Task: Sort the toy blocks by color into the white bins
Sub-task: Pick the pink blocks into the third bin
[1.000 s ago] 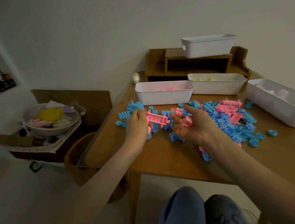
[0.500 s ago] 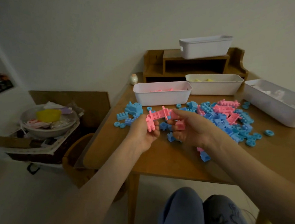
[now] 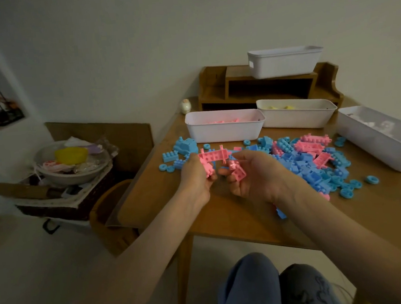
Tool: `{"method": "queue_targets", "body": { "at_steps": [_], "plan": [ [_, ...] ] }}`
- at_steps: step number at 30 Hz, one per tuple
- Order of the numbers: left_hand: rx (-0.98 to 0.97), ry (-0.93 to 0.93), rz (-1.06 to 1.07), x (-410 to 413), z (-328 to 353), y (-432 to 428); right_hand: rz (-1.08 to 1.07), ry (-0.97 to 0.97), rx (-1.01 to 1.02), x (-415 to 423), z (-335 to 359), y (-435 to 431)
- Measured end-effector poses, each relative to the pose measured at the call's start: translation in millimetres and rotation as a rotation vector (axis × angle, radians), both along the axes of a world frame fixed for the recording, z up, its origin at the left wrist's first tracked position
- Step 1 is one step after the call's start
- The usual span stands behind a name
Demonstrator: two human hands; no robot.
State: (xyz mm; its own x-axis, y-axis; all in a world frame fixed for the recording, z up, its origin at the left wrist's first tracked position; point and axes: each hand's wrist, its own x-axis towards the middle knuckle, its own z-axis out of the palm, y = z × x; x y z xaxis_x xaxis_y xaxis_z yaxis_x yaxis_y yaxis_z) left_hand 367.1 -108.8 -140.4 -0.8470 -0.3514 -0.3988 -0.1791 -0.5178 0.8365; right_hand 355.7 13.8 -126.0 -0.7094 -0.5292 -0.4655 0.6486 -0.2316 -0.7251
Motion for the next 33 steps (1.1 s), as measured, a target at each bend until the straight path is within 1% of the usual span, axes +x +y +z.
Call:
{"method": "queue_targets", "body": {
  "at_steps": [3,5,8,12,14,16,18,20,23,25,27,28,31,33],
  "plan": [
    [0.006,0.028,0.048,-3,-3,1,0.062,0.063,0.099,3,0,-1],
    [-0.022,0.029,0.016,-6,-5,4,0.103,0.123,0.166,7,2,-2],
    [-0.089,0.04,0.003,-10,-8,16,0.076,0.16,0.224,11,5,-8],
    [-0.114,0.088,0.036,-13,-4,27,-0.012,0.143,0.122,8,3,-12],
    [-0.145,0.126,0.069,-13,-2,29,-0.018,0.156,0.076,7,1,-11],
    [-0.2,0.138,0.102,-14,1,29,0.005,0.181,0.094,5,1,-10],
    [-0.296,0.139,0.138,-19,3,26,0.032,0.239,0.19,0,4,-6],
    [-0.432,0.139,0.162,-28,5,19,0.037,0.309,0.284,-6,10,-2],
    [-0.598,0.114,0.113,-47,13,9,-0.04,0.449,0.467,-26,21,5],
    [-0.735,0.121,0.09,-61,23,2,-0.046,0.593,0.656,-47,29,11],
    [-0.866,0.161,0.103,-76,33,-6,0.02,0.779,0.863,-69,36,13],
    [-0.928,0.19,0.1,-85,37,-10,0.018,0.868,0.938,-83,38,14],
    [-1.143,0.228,0.019,-113,39,-22,-0.098,1.098,1.065,-121,42,8],
    [-1.26,0.265,-0.034,-134,38,-26,-0.161,1.196,1.112,-152,38,2]
  ]
}}
